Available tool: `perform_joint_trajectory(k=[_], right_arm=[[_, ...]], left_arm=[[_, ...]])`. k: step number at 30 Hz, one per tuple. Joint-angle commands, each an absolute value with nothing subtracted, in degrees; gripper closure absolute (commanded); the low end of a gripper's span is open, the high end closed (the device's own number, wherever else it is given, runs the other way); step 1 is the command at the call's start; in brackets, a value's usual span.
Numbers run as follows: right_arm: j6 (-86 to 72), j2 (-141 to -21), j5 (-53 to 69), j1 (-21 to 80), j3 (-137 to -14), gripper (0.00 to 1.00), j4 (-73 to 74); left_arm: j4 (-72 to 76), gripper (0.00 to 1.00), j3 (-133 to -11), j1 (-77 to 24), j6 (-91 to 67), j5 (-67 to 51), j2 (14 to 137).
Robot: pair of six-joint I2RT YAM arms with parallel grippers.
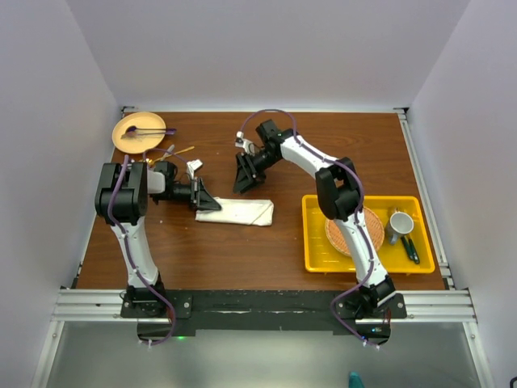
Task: Fold the napkin into a case and place the utensils inside
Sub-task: Smooth out the smaller rectangle-folded napkin at the center of the board, then pick up the smaller rectangle-folded napkin from the center of the board.
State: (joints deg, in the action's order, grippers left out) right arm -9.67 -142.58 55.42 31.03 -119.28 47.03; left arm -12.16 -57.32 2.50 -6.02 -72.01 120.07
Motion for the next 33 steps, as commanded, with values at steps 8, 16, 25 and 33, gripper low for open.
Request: perform_joint_trajectory(k=[8,16,25,33], right_arm=[[3.8,-147.9,51.2,33.2,-129.2,0.34,49.1],[8.3,-148.3,49.7,36.3,-125.0,0.29,49.6],[13.3,-150.3,48.7,37.3,-122.8,0.40,53.6],[12.7,-153.0,46.7,37.6,-123.7,0.50,52.6]], left_arm=[[-19.7,0.89,-59.8,1.7,10.5,-59.4,123.0],[-21.8,0.89,-60.1,0.6,14.0,-58.8,122.5],[-20.4,0.90,-59.5,0.5,13.2,-58.5,122.1],[-18.3,0.90,-58.7,0.5,11.1,-57.9,121.5]])
